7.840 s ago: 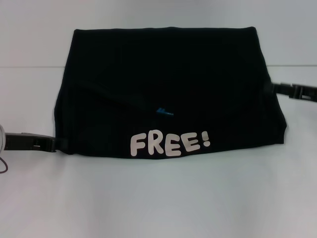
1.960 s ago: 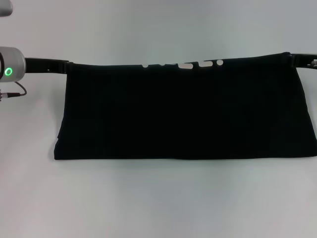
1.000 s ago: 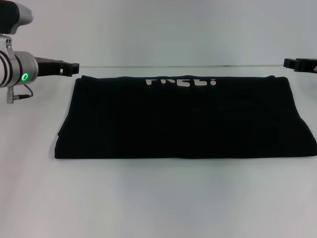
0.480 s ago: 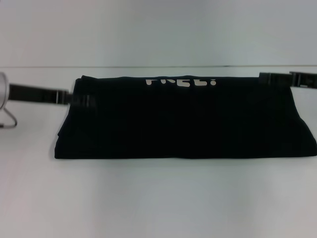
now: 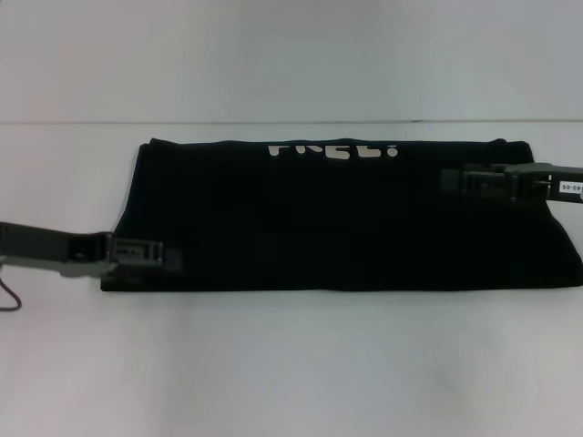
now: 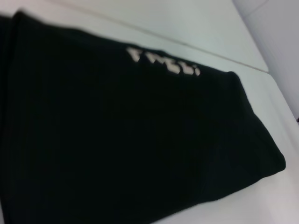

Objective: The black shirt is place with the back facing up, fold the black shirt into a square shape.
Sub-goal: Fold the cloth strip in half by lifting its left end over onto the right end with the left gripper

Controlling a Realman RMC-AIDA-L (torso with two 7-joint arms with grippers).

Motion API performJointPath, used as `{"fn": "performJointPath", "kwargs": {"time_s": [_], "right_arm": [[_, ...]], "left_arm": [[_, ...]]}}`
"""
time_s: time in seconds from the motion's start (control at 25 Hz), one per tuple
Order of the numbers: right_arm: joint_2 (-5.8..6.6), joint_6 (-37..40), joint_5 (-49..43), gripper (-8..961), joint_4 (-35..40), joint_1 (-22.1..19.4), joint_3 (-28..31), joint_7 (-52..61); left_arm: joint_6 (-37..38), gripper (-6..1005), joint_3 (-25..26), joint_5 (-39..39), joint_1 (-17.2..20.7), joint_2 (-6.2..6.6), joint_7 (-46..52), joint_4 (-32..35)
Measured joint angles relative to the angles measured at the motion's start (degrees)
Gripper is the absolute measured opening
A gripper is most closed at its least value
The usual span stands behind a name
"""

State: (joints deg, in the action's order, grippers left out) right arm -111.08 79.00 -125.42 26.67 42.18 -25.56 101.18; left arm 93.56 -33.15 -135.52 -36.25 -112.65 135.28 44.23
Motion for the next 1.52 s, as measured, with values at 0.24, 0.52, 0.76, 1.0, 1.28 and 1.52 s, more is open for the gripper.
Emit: {"fn": "performJointPath", "kwargs": {"time_s": [0.24, 0.52, 0.76, 1.0, 1.28, 1.52], "right_arm": [[0.17, 0.3, 0.0, 676, 0.6, 0.7, -0.9, -0.4], [0.23, 0.1, 0.1, 675, 1.6, 0.9, -1.8, -0.5], [0.27, -0.2, 0.1, 675, 2.0, 0.9, -1.8, -0.6], [0.14, -0.3, 0.2, 676, 2.1, 0.9, -1.8, -0.6], [0.09, -1.2, 0.2, 675, 2.2, 0.9, -1.6, -0.6], [0.09, -1.2, 0.3, 675, 2.2, 0.9, -1.3, -0.8]], "left_arm": [[-2.2, 938, 0.0, 0.0, -1.1, 0.56, 11.9, -6.8], [-5.1, 938, 4.0, 0.3, -1.8, 0.27, 22.0, -11.7], [-9.5, 937, 7.7, -0.2, 0.0, 0.49, 28.3, -13.2], [-10.6, 937, 10.1, -0.5, 1.2, 0.46, 30.9, -13.3], [-13.8, 937, 9.7, -1.6, 1.4, 0.18, 31.6, -14.8], [-15.9, 938, 9.9, -2.3, 1.5, 0.06, 31.5, -15.6]]}}
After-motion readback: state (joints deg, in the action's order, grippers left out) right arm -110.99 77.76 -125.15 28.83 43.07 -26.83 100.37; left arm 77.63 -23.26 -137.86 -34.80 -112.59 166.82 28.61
